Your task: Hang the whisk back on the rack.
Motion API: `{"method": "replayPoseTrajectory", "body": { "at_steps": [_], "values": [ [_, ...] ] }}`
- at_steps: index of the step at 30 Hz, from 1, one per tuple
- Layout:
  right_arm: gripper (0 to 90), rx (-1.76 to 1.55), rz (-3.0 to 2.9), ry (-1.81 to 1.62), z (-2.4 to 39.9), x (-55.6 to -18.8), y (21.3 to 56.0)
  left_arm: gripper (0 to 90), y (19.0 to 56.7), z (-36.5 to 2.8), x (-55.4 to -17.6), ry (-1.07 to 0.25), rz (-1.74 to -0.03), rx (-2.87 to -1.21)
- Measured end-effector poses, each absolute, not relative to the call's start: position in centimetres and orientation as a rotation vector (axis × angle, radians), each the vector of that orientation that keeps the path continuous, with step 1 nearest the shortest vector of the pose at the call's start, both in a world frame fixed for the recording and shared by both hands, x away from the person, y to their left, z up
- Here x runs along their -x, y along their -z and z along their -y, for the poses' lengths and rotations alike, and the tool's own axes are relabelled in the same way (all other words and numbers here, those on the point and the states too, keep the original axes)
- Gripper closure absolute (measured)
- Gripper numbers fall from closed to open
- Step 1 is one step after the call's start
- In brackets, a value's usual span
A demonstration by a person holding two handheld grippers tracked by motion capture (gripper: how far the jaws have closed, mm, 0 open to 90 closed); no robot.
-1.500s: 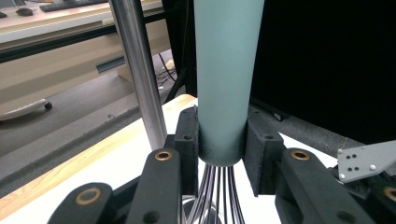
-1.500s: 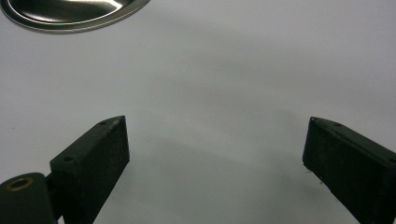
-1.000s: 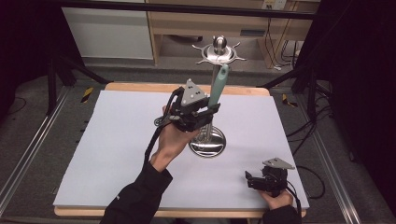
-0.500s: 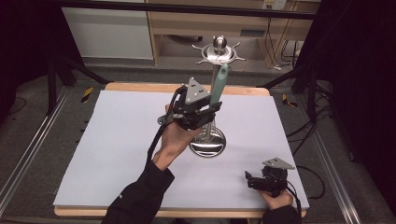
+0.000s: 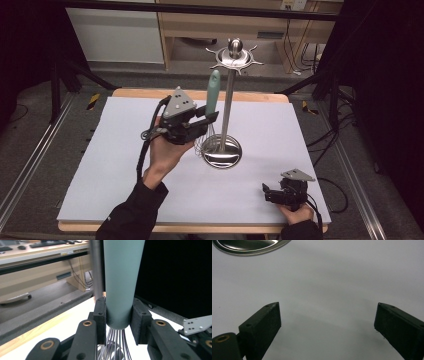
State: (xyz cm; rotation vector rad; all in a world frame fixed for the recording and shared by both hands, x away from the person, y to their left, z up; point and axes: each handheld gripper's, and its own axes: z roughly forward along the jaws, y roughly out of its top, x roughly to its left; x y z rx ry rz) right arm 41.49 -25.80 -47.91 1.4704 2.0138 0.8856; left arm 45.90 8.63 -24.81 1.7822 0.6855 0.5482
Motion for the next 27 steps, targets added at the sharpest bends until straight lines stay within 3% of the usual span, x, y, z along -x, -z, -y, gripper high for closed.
{"method": "replayPoseTrajectory", "body": {
  "at_steps": [7,27],
  "values": [
    [7.6,-1.472,-2.016,-0.879,25.8,-41.5,48.0,68.7,24.8,-10.1,-47.2,-0.534,-0.739,-1.784],
    [7.6,-1.478,-2.017,-0.885,25.8,-41.5,47.9,68.7,25.1,-8.8,-48.9,-0.496,-0.748,-1.821]
  ]
}}
